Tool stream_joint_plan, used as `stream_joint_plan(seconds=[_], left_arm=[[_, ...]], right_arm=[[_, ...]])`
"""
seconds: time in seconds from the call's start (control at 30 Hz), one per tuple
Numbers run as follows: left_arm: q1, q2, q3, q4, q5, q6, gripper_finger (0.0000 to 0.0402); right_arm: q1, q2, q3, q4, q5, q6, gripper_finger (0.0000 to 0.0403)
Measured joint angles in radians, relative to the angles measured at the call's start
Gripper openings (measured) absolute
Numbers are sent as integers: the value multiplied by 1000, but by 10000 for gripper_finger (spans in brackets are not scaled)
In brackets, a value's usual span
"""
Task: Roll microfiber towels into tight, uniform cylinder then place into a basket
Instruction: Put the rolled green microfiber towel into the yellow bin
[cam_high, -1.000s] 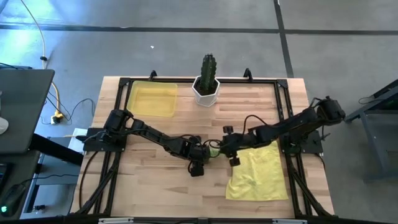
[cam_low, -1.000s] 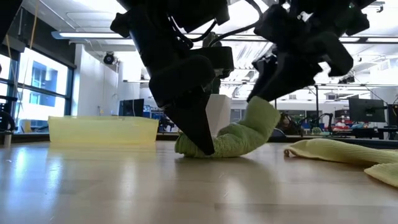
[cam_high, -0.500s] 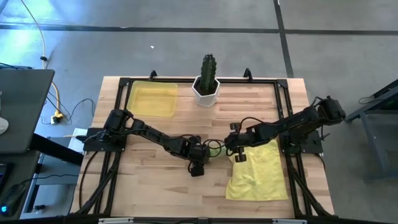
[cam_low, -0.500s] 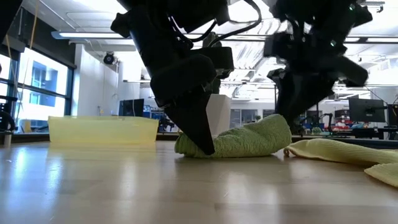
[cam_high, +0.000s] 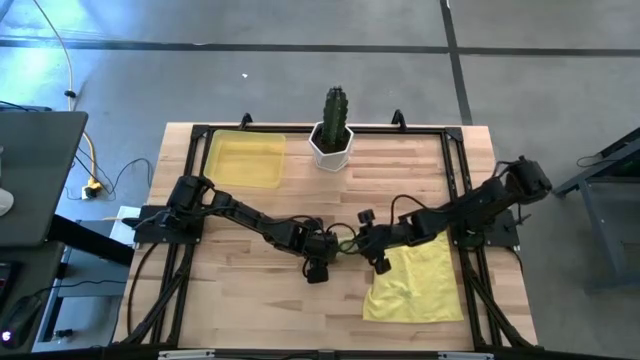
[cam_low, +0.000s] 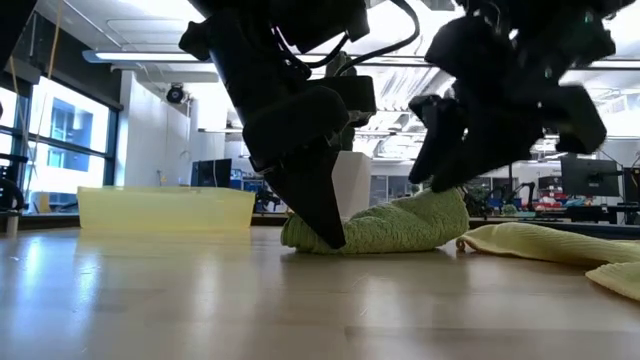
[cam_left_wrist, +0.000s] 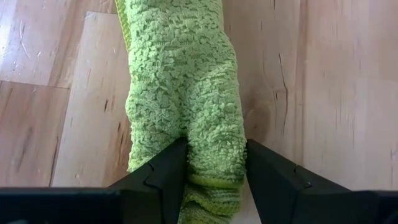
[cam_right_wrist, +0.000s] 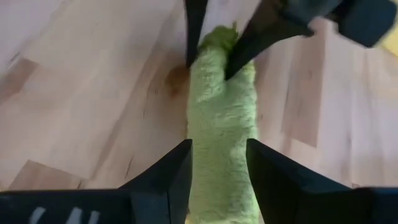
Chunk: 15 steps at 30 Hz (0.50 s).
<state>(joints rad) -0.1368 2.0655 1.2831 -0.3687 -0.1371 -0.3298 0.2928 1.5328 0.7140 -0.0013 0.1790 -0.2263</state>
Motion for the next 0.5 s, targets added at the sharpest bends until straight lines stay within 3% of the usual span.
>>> stream_joint_plan(seconds=[0.3, 0.5], left_arm=[[-1, 0, 0, 2, 2, -14, 149], [1, -1, 0, 4, 43, -46, 149]], right_arm=[[-25, 111, -18, 42, -27, 8, 222], [-52, 175, -15, 69, -28, 55, 231]])
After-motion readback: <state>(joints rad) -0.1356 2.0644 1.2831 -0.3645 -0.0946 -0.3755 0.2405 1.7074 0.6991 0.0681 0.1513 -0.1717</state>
